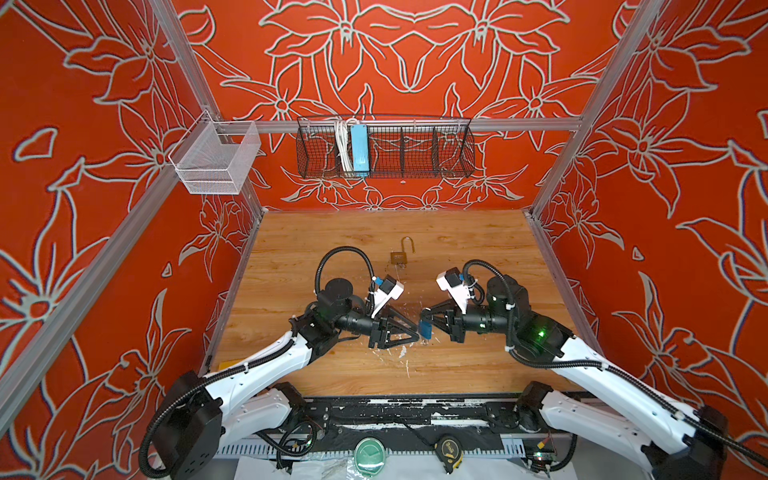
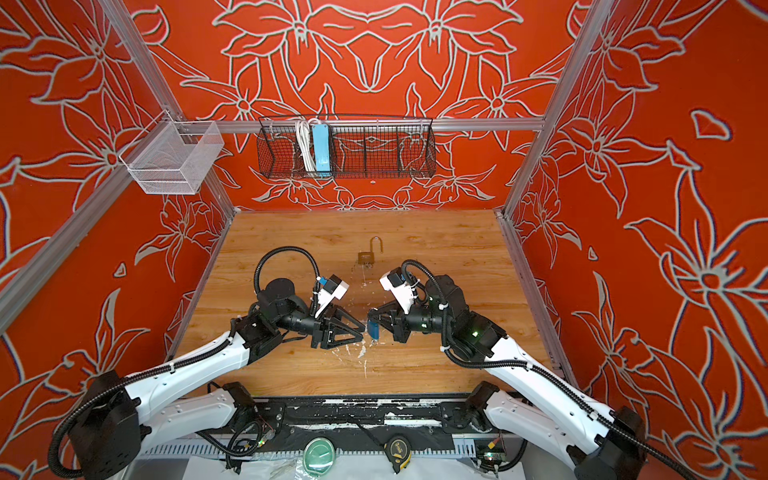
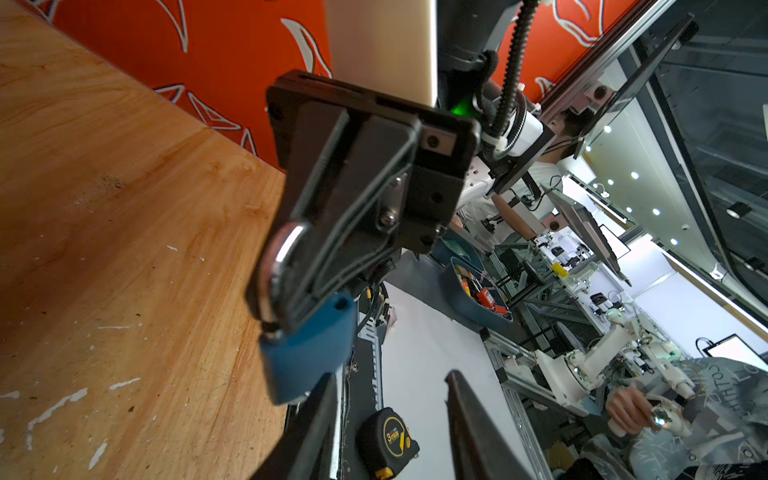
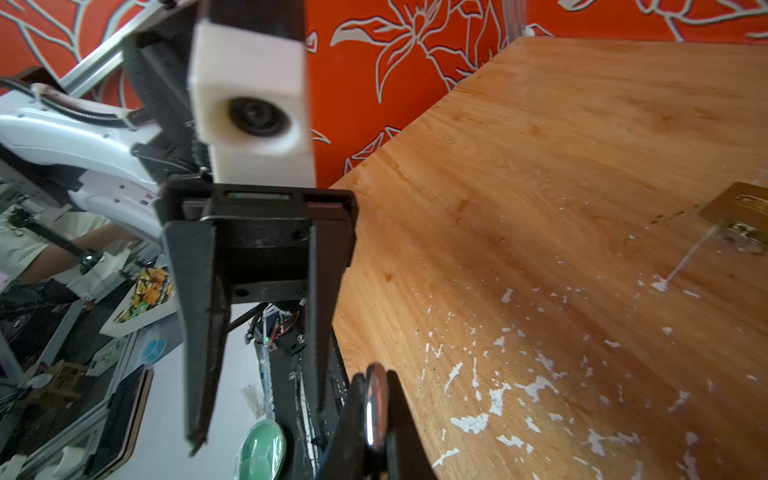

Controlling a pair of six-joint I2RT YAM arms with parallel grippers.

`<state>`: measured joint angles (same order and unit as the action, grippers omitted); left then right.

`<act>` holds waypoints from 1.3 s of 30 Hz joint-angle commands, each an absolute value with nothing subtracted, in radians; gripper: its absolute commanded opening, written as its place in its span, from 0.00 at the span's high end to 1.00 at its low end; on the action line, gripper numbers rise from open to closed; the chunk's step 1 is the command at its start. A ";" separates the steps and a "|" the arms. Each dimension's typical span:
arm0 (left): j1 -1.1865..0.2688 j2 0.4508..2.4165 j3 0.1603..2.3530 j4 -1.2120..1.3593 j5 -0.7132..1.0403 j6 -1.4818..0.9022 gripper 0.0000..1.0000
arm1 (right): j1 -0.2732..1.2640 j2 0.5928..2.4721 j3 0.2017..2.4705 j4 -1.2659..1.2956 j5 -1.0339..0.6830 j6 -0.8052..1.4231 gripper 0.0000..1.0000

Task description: Unlock with the key

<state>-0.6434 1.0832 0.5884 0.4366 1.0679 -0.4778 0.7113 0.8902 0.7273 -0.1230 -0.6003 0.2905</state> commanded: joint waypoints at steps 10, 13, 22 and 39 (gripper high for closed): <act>-0.690 1.063 0.638 0.248 0.758 -0.390 0.38 | 0.710 0.896 0.756 -0.058 -0.578 0.290 1.00; -0.837 1.033 0.644 0.190 0.497 -0.283 0.36 | 0.710 0.896 0.759 -0.081 -0.544 0.290 1.00; -1.256 1.085 0.665 0.213 -0.539 -0.149 0.34 | 0.710 0.919 0.785 -0.171 -0.425 0.312 1.00; -1.381 1.356 0.897 0.110 -0.937 -0.220 0.36 | 0.710 0.910 0.788 -0.207 -0.297 0.394 1.00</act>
